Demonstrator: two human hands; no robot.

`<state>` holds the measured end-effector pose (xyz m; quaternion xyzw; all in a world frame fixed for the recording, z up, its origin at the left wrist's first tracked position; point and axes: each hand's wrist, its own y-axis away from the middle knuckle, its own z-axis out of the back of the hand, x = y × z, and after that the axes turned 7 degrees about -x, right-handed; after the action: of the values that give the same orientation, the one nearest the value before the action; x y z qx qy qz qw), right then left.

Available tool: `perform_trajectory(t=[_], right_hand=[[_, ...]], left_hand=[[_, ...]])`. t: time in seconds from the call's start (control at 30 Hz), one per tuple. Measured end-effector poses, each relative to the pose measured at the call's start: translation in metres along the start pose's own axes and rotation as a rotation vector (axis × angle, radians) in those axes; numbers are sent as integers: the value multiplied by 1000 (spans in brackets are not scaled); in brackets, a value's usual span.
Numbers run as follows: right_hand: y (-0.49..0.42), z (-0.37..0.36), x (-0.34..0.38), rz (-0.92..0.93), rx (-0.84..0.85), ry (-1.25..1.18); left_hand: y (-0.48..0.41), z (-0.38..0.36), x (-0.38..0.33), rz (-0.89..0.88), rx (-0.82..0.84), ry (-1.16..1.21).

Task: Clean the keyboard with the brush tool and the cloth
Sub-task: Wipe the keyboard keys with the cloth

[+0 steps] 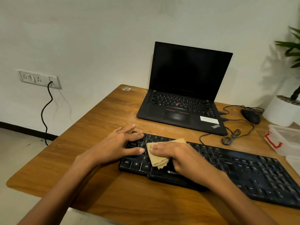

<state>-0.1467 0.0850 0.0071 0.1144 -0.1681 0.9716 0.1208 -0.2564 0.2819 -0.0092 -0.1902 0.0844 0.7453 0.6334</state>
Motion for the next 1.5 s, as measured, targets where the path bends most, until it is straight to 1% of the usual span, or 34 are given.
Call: perform_trajectory(t=[0.03, 0.13, 0.23, 0.33, 0.43, 0.47, 0.5, 0.57, 0.63, 0.73, 0.83, 0.87, 0.97, 1.1, 1.17, 1.23, 1.27, 1.3, 1.4, 1.43, 1.47, 1.5], right_hand=[[4, -2, -1, -3, 8, -20], [19, 15, -20, -126, 10, -33], [21, 33, -27, -165, 16, 56], [7, 26, -4, -90, -57, 38], [3, 4, 20, 50, 25, -4], [6, 2, 16, 43, 41, -9], [11, 7, 8, -3, 50, -12], [24, 23, -13, -103, 37, -3], [30, 36, -23, -132, 5, 54], [17, 26, -5, -68, -29, 50], [9, 1, 16, 26, 26, -23], [12, -1, 14, 20, 32, -39], [28, 13, -9, -75, 11, -57], [32, 20, -10, -101, -66, -42], [28, 9, 4, -51, -86, -82], [29, -3, 14, 54, -29, -96], [30, -6, 10, 77, -9, -72], [31, -6, 0, 67, -39, -28], [35, 7, -29, -76, -242, 63], [37, 7, -27, -79, -276, 66], [37, 4, -19, -36, -273, 52], [38, -3, -8, 50, -223, 27]], left_hand=[[0, 1, -1, -1, 7, -8], [0, 1, 1, 19, 30, -14], [-2, -2, 6, -19, 8, -28], [-3, -5, 3, -58, -16, -62], [-1, -7, 0, -121, 19, -72], [0, -8, 2, -112, 45, -71], [1, -9, 5, -96, 62, -65], [3, -8, 9, -84, 76, -42], [3, -9, 10, -93, 77, -31], [4, -11, 9, -91, 65, -34], [5, -11, 10, -92, 64, -45], [5, -11, 10, -94, 72, -47], [5, -8, 11, -95, 86, -38], [6, -7, 6, -100, 53, -86], [8, -10, 0, -116, 27, -86], [11, -13, -4, -128, 41, -74], [12, -14, -4, -125, 53, -78], [13, -14, -3, -122, 58, -85], [14, -14, -1, -125, 64, -109], [14, -15, -1, -127, 64, -107], [13, -16, 0, -130, 60, -102], [13, -16, 0, -129, 62, -100]])
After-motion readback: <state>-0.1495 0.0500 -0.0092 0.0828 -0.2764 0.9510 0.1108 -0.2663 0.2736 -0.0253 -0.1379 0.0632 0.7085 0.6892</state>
